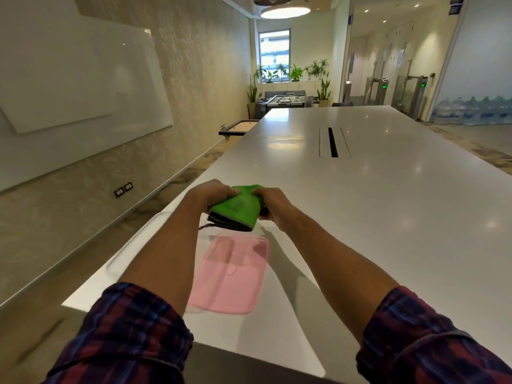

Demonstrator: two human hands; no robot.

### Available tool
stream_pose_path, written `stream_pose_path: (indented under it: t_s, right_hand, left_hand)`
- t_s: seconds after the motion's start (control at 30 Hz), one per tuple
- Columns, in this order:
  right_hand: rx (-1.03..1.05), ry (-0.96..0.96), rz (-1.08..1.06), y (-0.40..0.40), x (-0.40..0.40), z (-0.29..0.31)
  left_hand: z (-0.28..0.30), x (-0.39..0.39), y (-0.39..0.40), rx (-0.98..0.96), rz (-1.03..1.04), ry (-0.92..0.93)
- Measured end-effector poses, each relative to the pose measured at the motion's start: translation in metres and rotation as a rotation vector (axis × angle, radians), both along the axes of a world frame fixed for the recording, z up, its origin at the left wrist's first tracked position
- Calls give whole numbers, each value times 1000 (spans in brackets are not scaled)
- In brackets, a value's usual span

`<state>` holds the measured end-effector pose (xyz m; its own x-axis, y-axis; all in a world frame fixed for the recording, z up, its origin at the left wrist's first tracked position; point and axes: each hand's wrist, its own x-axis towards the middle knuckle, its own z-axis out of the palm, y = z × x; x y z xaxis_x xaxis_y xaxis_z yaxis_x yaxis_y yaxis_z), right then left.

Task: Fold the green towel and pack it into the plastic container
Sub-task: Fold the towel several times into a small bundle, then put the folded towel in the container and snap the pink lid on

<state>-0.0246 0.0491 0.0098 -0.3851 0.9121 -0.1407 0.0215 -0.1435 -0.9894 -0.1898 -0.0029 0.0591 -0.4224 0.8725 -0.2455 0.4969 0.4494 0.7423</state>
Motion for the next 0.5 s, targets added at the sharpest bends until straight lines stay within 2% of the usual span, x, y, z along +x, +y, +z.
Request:
stream_pose_path:
  t_s: [0.23,0.5]
  right_hand:
    - [52,-56,116,-27,-55,7]
    - [160,-43,272,-56,-95,8]
  left_hand:
    - [16,-53,-41,-26,103,-34]
    - [16,-97,-84,-112,168,187]
